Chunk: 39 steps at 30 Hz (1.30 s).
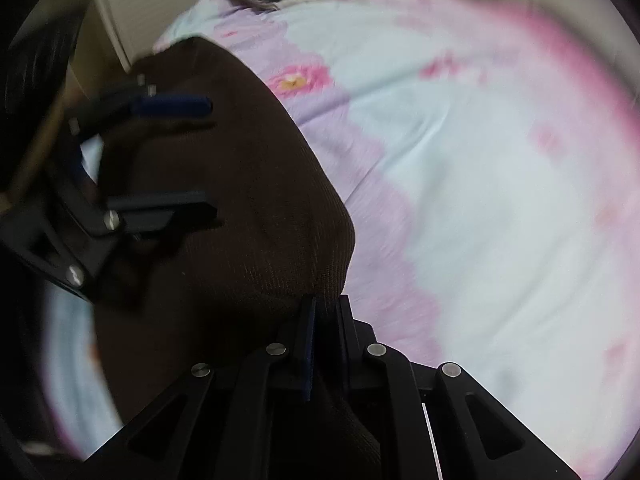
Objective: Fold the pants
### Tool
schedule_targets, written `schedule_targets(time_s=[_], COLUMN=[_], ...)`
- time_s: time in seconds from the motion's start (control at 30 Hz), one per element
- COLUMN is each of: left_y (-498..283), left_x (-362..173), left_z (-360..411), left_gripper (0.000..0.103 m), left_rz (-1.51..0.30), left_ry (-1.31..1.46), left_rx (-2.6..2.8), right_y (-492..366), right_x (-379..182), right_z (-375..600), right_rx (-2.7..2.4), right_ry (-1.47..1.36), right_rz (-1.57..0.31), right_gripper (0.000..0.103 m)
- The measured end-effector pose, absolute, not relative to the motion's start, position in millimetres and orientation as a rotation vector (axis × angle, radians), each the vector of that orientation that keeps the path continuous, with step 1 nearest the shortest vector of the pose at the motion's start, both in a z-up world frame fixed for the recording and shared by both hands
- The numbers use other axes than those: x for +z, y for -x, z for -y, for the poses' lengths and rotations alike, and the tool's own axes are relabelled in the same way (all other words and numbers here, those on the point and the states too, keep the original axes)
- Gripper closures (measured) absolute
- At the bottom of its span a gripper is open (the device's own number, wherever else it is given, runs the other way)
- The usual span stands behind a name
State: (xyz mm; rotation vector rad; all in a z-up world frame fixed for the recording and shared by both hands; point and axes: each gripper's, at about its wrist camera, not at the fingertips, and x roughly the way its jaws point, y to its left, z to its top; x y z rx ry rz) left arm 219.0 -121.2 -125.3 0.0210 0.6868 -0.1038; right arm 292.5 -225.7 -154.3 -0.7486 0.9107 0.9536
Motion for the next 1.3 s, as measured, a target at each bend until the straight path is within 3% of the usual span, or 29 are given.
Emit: schedule_targets(time_s=[0.17, 0.43, 0.57, 0.67, 0.77, 0.8, 1.03, 1.3], left_y=[-220, -223, -225, -222, -221, -221, -211, -196], left_x=[-126, -114, -120, -124, -130, -132, -126, -112], left_z=[117, 109, 108, 110, 110, 109, 107, 112], left_gripper=[0.015, 0.015, 0.015, 0.015, 0.015, 0.015, 0.015, 0.015], left_rz=[-0.7, -0.655, -0.677, -0.689, -0.708, -0.716, -0.719, -0.69], left_ry=[-0.004, 0.016, 0.015, 0.002, -0.01, -0.008, 0.021, 0.014], left_rx=[-0.09, -0.052, -0.052, -0.056, -0.052, -0.048, -0.05, -0.057], right_y=[-253, -297, -315, -319, -324, -326, -328, -313], right_x=[-150, -129, -163, -173, -163, -161, -147, -128], right_z=[215, 218, 211, 211, 222, 230, 298, 325], right_rx=[0.779, 0.655, 0.692, 0.702, 0.616, 0.59, 0.493, 0.448], right_ry=[0.899, 0.697, 0.688, 0.636, 0.606, 0.59, 0.274, 0.22], right_rz=[-0.678, -0.719, -0.906, -0.987, -0.996, -0.999, -1.098, -1.109], right_gripper=[0.094, 0.095, 0.093, 0.086, 0.045, 0.041, 0.041, 0.041])
